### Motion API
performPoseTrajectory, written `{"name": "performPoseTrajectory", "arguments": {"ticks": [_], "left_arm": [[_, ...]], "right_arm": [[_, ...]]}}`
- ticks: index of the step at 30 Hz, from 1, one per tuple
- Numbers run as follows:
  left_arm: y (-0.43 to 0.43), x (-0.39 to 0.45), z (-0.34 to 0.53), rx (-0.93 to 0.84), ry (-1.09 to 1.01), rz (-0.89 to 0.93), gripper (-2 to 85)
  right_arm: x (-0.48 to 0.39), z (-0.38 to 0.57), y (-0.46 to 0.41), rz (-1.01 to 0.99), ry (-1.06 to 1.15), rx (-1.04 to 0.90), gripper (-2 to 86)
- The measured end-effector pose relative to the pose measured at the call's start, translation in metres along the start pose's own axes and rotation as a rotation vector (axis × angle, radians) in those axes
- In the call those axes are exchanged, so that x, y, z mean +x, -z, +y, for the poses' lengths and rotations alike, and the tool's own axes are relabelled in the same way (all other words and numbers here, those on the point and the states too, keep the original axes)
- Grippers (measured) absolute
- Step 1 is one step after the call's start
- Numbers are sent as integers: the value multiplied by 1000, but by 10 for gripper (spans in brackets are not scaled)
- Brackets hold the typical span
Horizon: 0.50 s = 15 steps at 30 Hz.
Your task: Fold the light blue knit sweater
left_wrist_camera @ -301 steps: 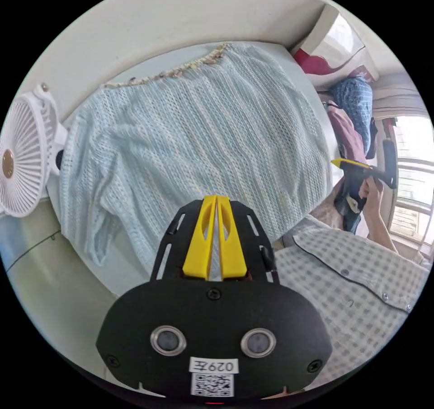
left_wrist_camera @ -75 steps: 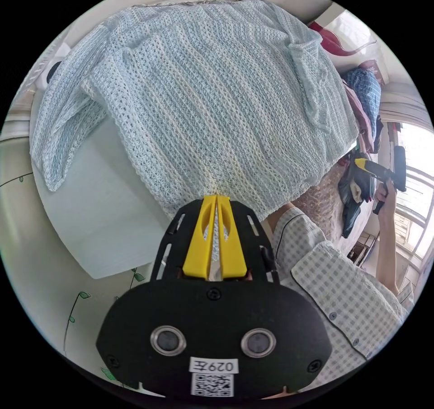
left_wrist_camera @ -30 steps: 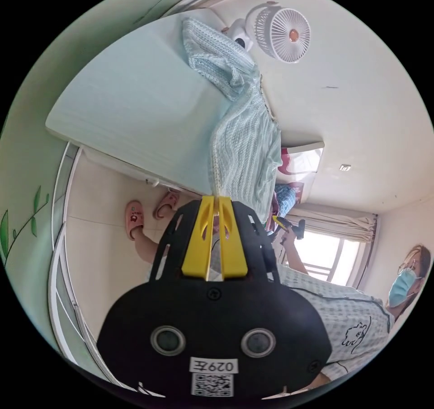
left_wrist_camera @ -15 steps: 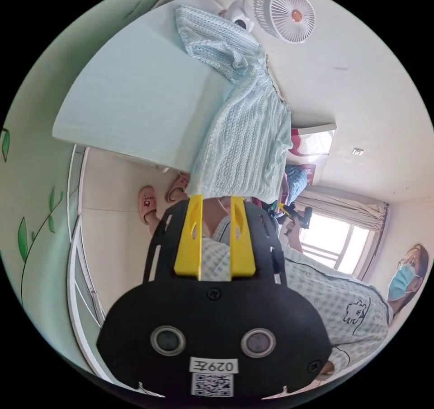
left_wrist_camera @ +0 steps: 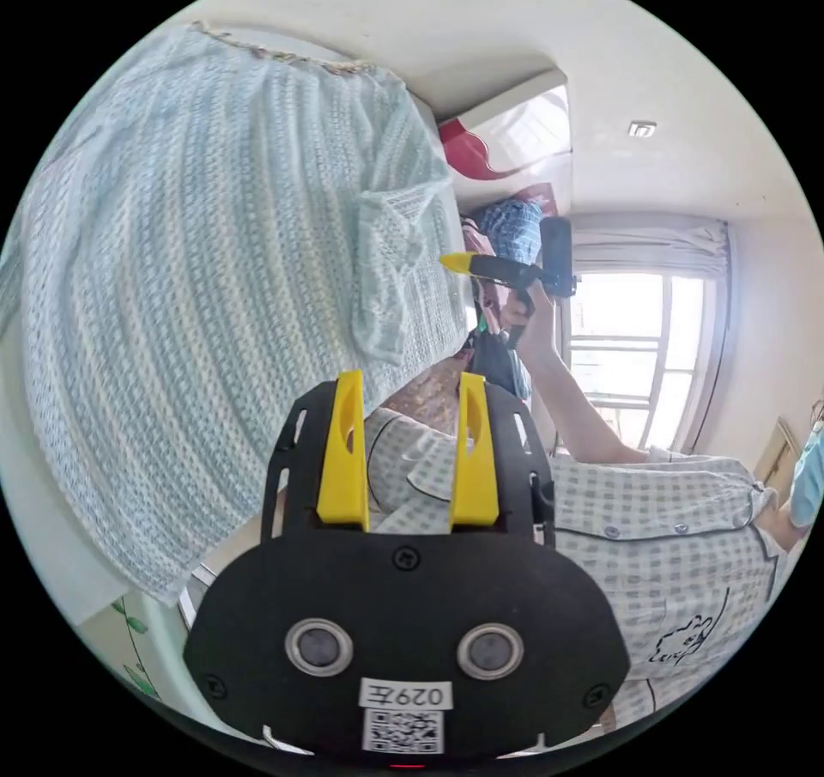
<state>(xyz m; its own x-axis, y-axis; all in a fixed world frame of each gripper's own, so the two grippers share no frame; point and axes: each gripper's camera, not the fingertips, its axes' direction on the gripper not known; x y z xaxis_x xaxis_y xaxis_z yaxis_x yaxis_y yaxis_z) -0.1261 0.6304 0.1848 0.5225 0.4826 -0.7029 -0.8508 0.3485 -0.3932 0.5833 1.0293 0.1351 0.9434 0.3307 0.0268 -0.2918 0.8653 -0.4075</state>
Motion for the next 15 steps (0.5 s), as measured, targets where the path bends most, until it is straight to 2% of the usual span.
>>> {"name": "performPoseTrajectory", "arguments": {"ticks": [3, 5, 7, 11, 13, 15], "left_arm": [[-16, 15, -29, -72, -1, -148, 126], [-21, 13, -41, -103, 36, -197, 132], [-23, 6, -49, -102, 71, -162, 135], [-11, -7, -56, 19, 120, -26, 135], [-5, -14, -57, 73, 137, 14, 134], [-8, -30, -67, 97, 147, 100, 128]], "right_arm": [[-2, -27, -14, 237, 63, -116, 76], [5, -37, -25, 319, 76, -186, 74], [18, -43, -34, 288, 73, -245, 46], [39, -23, 11, 116, 9, -85, 17], [56, -2, 43, -66, -50, 34, 13], [97, 33, 75, -374, -154, 205, 10]]}}
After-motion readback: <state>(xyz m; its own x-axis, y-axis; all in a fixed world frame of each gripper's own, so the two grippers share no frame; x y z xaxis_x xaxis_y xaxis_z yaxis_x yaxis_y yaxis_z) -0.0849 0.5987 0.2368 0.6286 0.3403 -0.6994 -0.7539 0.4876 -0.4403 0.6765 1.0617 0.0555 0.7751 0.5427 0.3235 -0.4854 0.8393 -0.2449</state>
